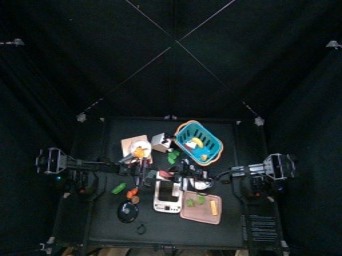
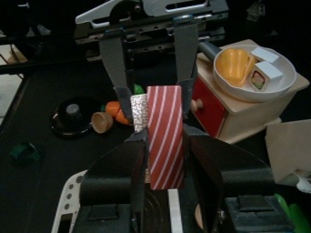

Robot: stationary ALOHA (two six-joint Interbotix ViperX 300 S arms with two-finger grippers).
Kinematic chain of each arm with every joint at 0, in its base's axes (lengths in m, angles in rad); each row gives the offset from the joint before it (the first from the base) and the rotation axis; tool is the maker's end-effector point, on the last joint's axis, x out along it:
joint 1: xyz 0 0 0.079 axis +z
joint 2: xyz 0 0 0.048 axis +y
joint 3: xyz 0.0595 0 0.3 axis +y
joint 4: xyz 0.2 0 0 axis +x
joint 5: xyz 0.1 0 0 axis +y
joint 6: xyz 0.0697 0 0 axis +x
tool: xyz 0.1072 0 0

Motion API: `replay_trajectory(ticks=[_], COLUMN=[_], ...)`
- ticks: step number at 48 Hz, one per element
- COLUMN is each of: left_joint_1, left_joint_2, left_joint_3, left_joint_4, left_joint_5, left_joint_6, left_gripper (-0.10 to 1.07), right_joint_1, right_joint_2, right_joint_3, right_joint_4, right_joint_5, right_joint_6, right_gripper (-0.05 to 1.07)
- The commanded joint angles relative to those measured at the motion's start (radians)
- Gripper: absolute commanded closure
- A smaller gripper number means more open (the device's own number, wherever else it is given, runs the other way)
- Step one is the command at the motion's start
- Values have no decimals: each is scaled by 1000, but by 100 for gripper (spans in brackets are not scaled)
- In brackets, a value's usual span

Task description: Remove salmon from rice

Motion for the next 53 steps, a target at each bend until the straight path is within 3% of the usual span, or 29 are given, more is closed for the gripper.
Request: replay_trajectory(ticks=[1, 53], left_joint_1=[3, 8], left_joint_2=[-17, -17], left_joint_3=[-9, 3], left_joint_4=[-5, -5], left_joint_5=[-12, -14], left_joint_6=[3, 3], left_gripper=[43, 43], right_joint_1=[-6, -2], right_joint_2=[-35, -117], right_joint_3=[-5, 87], right_joint_4=[15, 61], right_joint_5=[-11, -37], right_joint_6=[2, 3], right_gripper=[51, 51])
